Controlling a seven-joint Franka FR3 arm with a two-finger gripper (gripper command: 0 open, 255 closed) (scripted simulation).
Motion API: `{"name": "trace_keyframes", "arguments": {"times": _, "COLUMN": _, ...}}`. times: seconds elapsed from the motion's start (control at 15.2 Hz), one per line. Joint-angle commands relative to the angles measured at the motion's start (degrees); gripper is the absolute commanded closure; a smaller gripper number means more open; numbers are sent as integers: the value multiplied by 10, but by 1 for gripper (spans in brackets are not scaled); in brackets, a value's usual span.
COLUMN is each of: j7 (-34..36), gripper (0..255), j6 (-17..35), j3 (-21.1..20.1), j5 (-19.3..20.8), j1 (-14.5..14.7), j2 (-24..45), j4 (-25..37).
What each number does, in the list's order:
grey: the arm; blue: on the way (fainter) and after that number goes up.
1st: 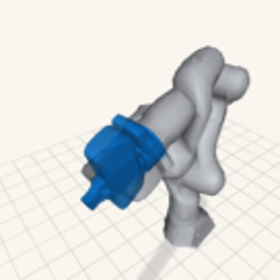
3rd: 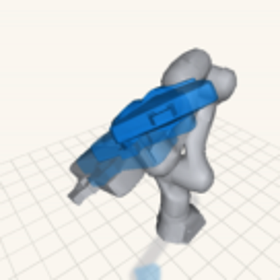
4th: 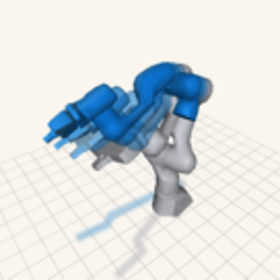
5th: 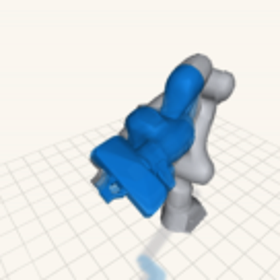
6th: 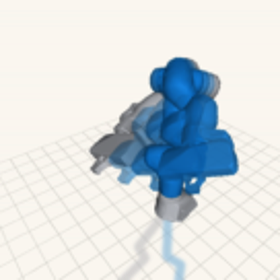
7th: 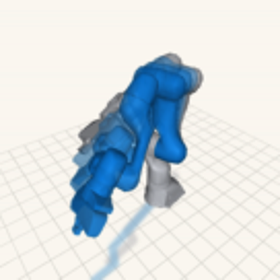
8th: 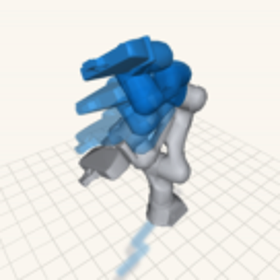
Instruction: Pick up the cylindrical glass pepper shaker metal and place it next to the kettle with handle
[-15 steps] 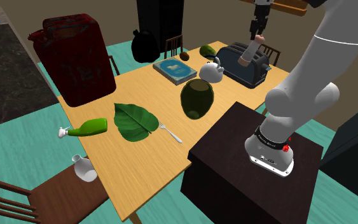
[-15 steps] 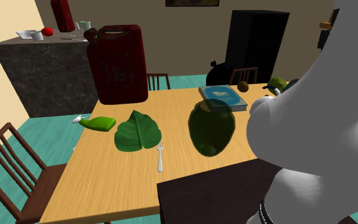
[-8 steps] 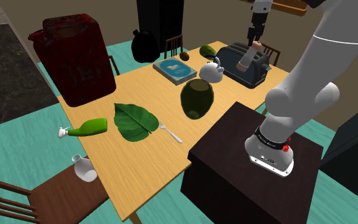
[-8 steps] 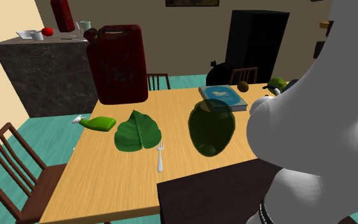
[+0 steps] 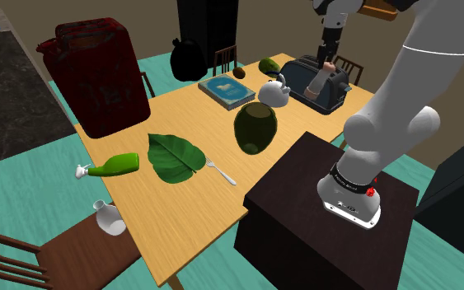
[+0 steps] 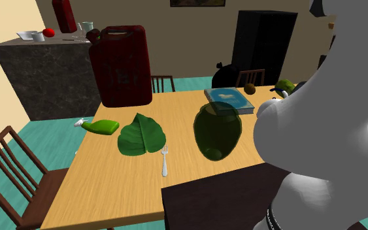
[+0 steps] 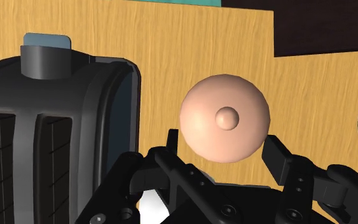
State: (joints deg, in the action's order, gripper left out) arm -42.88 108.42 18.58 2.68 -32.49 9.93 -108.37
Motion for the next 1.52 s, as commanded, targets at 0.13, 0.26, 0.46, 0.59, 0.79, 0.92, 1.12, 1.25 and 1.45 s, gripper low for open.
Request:
{"name": "trace_keyframes", "arguments": {"times": 0.13, "j7": -1, "gripper": 255, "j6": 30, "j3": 0, "j5": -3, "j1": -1, "j2": 11, "j4": -19}}
{"name": "trace_keyframes", "arguments": {"times": 0.26, "j7": -1, "gripper": 255, "j6": 44, "j3": -1, "j5": -5, "j1": -2, "j2": 17, "j4": -26}}
{"name": "trace_keyframes", "arguments": {"times": 0.46, "j7": -2, "gripper": 255, "j6": 64, "j3": -1, "j5": -8, "j1": -3, "j2": 28, "j4": -37}}
{"name": "trace_keyframes", "arguments": {"times": 0.59, "j7": -2, "gripper": 255, "j6": 78, "j3": -2, "j5": -10, "j1": -4, "j2": 35, "j4": -44}}
{"name": "trace_keyframes", "arguments": {"times": 0.79, "j7": -3, "gripper": 255, "j6": 98, "j3": -3, "j5": -14, "j1": -5, "j2": 47, "j4": -53}}
{"name": "trace_keyframes", "arguments": {"times": 0.92, "j7": -4, "gripper": 255, "j6": 112, "j3": -4, "j5": -16, "j1": -6, "j2": 56, "j4": -58}}
{"name": "trace_keyframes", "arguments": {"times": 1.12, "j7": -6, "gripper": 255, "j6": 132, "j3": -5, "j5": -21, "j1": -7, "j2": 69, "j4": -65}}
{"name": "trace_keyframes", "arguments": {"times": 1.25, "j7": -7, "gripper": 255, "j6": 145, "j3": -7, "j5": -24, "j1": -8, "j2": 79, "j4": -69}}
{"name": "trace_keyframes", "arguments": {"times": 1.45, "j7": -8, "gripper": 255, "j6": 165, "j3": -9, "j5": -28, "j1": -10, "j2": 93, "j4": -74}}
